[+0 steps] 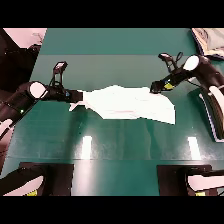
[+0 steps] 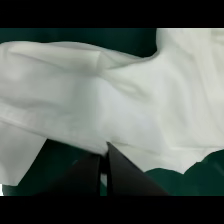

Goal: Fold the shirts.

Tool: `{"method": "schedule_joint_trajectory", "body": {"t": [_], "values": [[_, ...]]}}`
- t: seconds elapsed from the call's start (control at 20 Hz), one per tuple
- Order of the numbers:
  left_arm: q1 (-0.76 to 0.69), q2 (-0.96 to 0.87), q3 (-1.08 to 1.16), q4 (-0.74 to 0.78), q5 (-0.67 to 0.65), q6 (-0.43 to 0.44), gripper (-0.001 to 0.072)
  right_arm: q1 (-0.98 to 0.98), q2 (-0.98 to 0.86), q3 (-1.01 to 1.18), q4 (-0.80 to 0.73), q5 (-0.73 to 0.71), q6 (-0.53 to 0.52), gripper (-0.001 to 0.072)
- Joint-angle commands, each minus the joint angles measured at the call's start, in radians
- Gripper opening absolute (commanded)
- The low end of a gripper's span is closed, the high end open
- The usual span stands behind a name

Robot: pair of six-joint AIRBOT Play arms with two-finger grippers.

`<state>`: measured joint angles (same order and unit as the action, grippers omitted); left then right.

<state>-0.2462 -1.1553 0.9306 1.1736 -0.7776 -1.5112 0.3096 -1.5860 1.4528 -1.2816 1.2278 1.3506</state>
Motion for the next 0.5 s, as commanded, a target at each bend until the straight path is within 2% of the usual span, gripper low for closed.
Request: {"method": "schedule_joint_trajectory", "body": {"t": [0.0, 0.05, 0.1, 0.2, 0.3, 0.4, 0.45], "values": [[0.0, 0.0, 0.001, 0.0, -0.008, 0.0, 0.0028, 0.019, -0.116, 0.119, -0.021, 0.089, 0.019, 0.0509], [0.0, 0.0, 0.001, 0.0, -0.008, 0.0, 0.0028, 0.02, -0.132, 0.135, -0.019, 0.089, 0.02, 0.0506], [0.0, 0.0, 0.001, 0.0, -0.009, 0.0, 0.0028, 0.029, -0.143, 0.145, -0.022, 0.085, 0.02, 0.0393], [0.0, 0.0, 0.001, 0.0, -0.02, 0.0, 0.0028, 0.034, -0.15, 0.151, -0.028, 0.06, 0.017, 0.0011], [0.005, 0.005, 0.021, 0.01, -0.042, 0.001, 0.0027, 0.023, -0.13, 0.151, -0.032, 0.029, 0.018, 0.0015], [0.045, 0.006, 0.12, 0.029, -0.15, 0.003, 0.0028, -0.013, -0.067, 0.151, -0.034, 0.02, 0.019, 0.0014], [0.077, 0.007, 0.195, 0.033, -0.213, 0.032, 0.0028, -0.039, -0.021, 0.151, -0.036, 0.019, 0.02, 0.0015]]}}
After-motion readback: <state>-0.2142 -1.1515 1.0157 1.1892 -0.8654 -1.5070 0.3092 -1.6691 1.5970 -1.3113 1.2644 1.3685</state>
